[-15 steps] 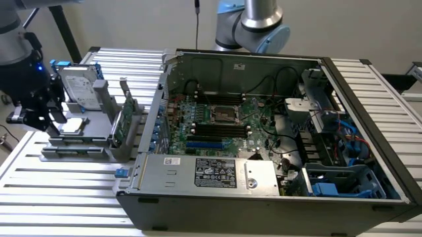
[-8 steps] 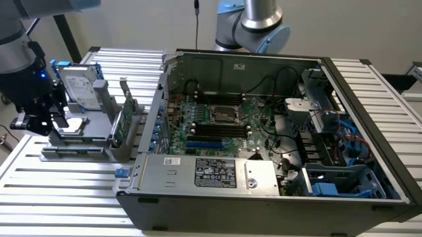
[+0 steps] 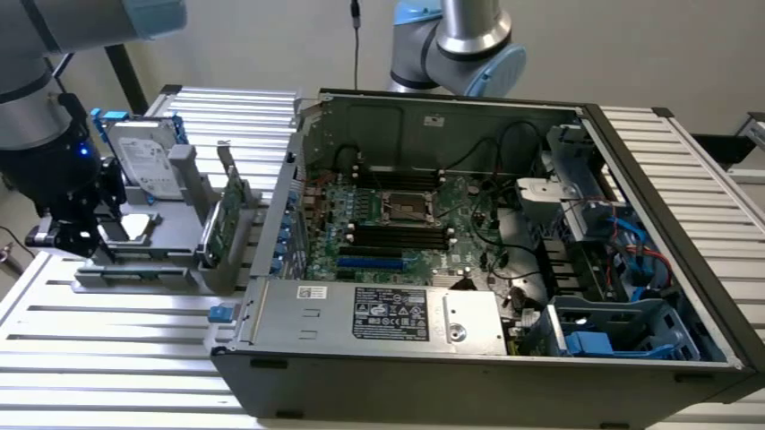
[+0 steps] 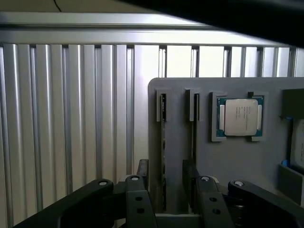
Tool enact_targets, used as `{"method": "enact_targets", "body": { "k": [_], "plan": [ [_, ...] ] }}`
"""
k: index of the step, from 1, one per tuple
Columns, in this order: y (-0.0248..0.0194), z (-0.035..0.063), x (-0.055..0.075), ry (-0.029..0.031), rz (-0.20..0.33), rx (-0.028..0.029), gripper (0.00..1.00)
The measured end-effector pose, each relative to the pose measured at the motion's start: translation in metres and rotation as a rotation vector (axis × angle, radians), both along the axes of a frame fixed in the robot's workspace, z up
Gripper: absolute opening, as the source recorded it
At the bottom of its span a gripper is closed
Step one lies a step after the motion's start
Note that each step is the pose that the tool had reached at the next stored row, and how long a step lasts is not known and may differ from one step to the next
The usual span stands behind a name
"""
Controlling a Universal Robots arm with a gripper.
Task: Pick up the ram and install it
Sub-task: 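Pick up the ram and move it above insertion slot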
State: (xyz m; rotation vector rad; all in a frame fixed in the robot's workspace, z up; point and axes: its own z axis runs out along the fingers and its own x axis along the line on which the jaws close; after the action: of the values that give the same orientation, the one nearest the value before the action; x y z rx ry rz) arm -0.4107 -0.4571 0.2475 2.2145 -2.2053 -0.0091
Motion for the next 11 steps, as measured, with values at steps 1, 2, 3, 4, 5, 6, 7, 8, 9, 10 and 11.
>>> {"method": "enact_targets", "body": {
  "k": [1,2,3,4,5,6,7,8,9,10,11],
  "plan": [
    [-0.0004,-0.0018,0.0,0.0,0.0,0.0,0.42],
    [-0.0009,-0.0035,0.0,0.0001,0.0,0.0,0.42],
    [-0.0014,-0.0055,0.0,0.0,0.0,0.0,0.42],
    [-0.002,-0.0074,0.0,0.0,0.0,0.0,0.42],
    [-0.0025,-0.0092,0.0,0.0,0.0,0.0,0.42],
    [-0.003,-0.0109,0.0,0.0,0.0,0.0,0.42],
    [-0.0035,-0.0129,0.0,-0.0001,0.0,0.0001,0.42],
    [-0.0038,-0.0146,0.0,0.0,0.0,0.0,0.42],
    [-0.004,-0.0163,0.0,0.0001,0.0,-0.0001,0.42],
    [-0.0041,-0.0182,0.0,-0.0001,0.0,0.0,0.42],
    [-0.0042,-0.0201,0.0,0.0,0.0,0.0,0.42]
  ]
}}
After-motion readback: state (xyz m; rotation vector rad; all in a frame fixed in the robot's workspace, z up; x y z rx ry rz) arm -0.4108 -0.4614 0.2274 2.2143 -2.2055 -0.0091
